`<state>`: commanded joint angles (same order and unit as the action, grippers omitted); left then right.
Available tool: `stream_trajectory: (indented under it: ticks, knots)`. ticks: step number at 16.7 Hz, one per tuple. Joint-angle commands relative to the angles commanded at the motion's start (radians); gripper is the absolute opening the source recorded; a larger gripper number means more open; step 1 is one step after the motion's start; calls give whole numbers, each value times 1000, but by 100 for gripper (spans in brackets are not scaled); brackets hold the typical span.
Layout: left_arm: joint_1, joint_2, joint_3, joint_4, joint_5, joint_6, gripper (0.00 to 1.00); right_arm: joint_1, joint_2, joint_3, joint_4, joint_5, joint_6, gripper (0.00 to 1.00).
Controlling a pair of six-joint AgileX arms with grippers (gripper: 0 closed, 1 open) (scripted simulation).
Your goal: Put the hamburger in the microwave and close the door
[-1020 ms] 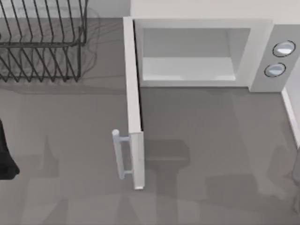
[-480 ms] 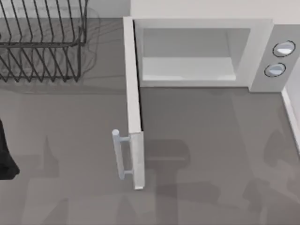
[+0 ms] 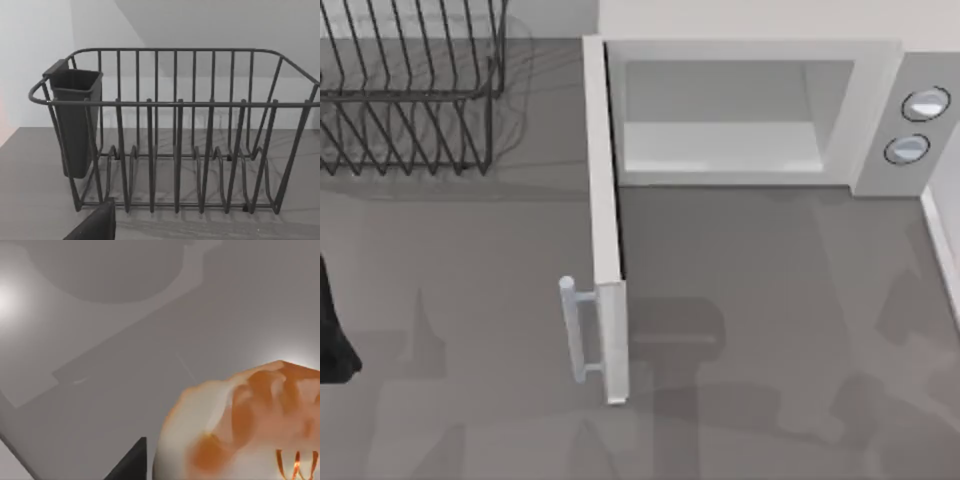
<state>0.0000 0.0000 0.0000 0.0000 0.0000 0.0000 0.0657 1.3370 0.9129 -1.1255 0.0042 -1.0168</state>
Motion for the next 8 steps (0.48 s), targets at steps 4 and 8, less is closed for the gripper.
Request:
stream_trajectory:
  ticks: [4, 8]
  knots:
    - [0, 0, 0, 0, 0, 0, 100, 56, 119, 51, 189, 62, 132, 0]
    - [0, 0, 0, 0, 0, 0, 100, 147, 305, 129, 508, 162, 352, 0]
